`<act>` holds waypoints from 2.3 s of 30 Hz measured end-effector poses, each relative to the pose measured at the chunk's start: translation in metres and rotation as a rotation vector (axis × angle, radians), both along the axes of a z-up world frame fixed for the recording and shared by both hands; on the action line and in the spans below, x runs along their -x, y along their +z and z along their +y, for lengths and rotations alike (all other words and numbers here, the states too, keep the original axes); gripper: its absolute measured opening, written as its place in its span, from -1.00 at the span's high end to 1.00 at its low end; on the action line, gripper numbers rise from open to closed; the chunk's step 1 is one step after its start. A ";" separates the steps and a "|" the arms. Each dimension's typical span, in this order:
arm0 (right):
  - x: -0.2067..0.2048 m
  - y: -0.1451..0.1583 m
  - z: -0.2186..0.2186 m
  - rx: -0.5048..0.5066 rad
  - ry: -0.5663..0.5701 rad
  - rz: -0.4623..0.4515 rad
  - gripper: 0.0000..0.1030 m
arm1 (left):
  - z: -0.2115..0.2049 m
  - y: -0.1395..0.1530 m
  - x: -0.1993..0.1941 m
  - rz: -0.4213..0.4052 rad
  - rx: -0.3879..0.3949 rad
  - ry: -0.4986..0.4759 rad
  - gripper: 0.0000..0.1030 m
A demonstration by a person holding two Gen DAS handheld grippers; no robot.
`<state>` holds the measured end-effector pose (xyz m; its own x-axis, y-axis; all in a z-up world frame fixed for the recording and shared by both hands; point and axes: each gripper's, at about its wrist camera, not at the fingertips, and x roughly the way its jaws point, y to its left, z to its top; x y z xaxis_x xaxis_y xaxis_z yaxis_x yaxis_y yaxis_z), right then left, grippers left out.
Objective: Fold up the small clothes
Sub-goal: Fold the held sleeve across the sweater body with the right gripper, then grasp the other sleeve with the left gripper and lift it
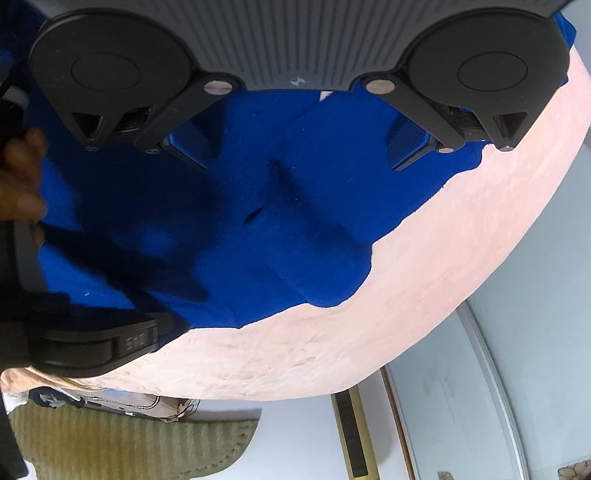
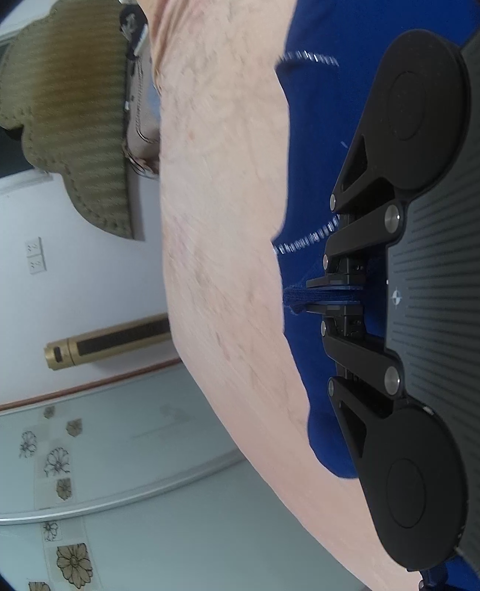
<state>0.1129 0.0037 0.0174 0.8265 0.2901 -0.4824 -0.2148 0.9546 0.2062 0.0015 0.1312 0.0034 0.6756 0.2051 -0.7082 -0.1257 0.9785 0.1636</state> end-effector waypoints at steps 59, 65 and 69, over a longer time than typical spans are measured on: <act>0.108 0.000 0.010 -0.004 0.215 0.112 -0.70 | 0.202 -0.016 0.152 -0.215 0.835 0.639 0.74; 0.116 0.010 -0.004 -0.023 0.191 0.083 -0.70 | 0.189 0.023 0.135 -0.298 0.449 0.613 0.89; 0.130 0.018 -0.034 -0.054 0.119 0.061 -0.73 | 0.200 0.063 0.097 -0.371 0.024 0.726 0.90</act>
<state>-0.0170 -0.0305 0.0355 0.7542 0.4117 -0.5116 -0.3116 0.9102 0.2729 -0.0954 0.3313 0.0664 0.5718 0.6698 -0.4737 -0.7716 0.6352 -0.0332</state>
